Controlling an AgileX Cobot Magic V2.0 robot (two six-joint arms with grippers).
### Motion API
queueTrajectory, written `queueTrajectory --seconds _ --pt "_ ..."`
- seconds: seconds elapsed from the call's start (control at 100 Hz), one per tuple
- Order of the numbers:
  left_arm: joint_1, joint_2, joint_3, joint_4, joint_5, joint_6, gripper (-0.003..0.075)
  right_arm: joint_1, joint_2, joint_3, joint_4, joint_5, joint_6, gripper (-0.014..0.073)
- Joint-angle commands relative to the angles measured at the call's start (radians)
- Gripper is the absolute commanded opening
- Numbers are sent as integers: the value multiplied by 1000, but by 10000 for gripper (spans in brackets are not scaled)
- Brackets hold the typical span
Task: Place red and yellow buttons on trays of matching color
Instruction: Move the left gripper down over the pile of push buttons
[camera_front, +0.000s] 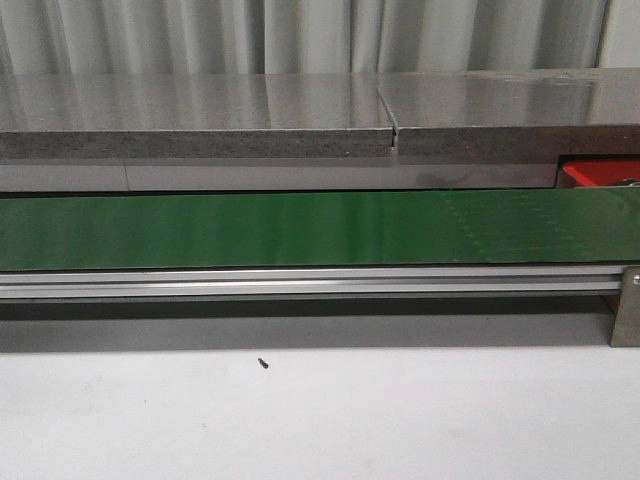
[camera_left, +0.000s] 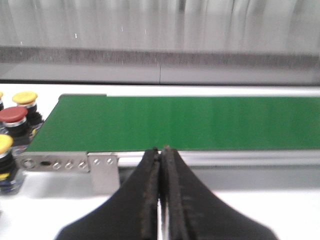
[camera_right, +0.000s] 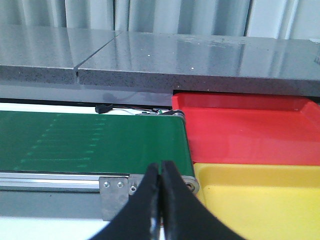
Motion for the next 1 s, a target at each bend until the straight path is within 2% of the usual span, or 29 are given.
queueTrajectory --seconds 0.0,0.03,0.17,0.41,0.56,0.75,0.85,0.99 --pt "-4 -7 -135 92 74 11 -19 -2 -15 -1 -15 -79 0 -114" --pt "-4 3 -169 111 114 11 -19 -2 -15 -1 -15 -79 0 -114" --pt "-2 93 -297 94 108 11 -19 -2 -15 -1 -15 -79 0 -114" --pt "-2 358 -489 -68 108 11 -19 -2 -15 -1 -15 -79 0 -114" --pt "-5 507 -588 -94 108 11 -19 -2 -15 -1 -15 -79 0 -114" --pt "-5 622 -625 -181 103 11 -19 -2 -15 -1 -15 -79 0 -114" --pt "-5 657 -625 -179 32 11 -19 -2 -15 -1 -15 -79 0 -114" --pt "-5 691 -627 -134 37 11 -18 -2 -15 -1 -15 -79 0 -114"
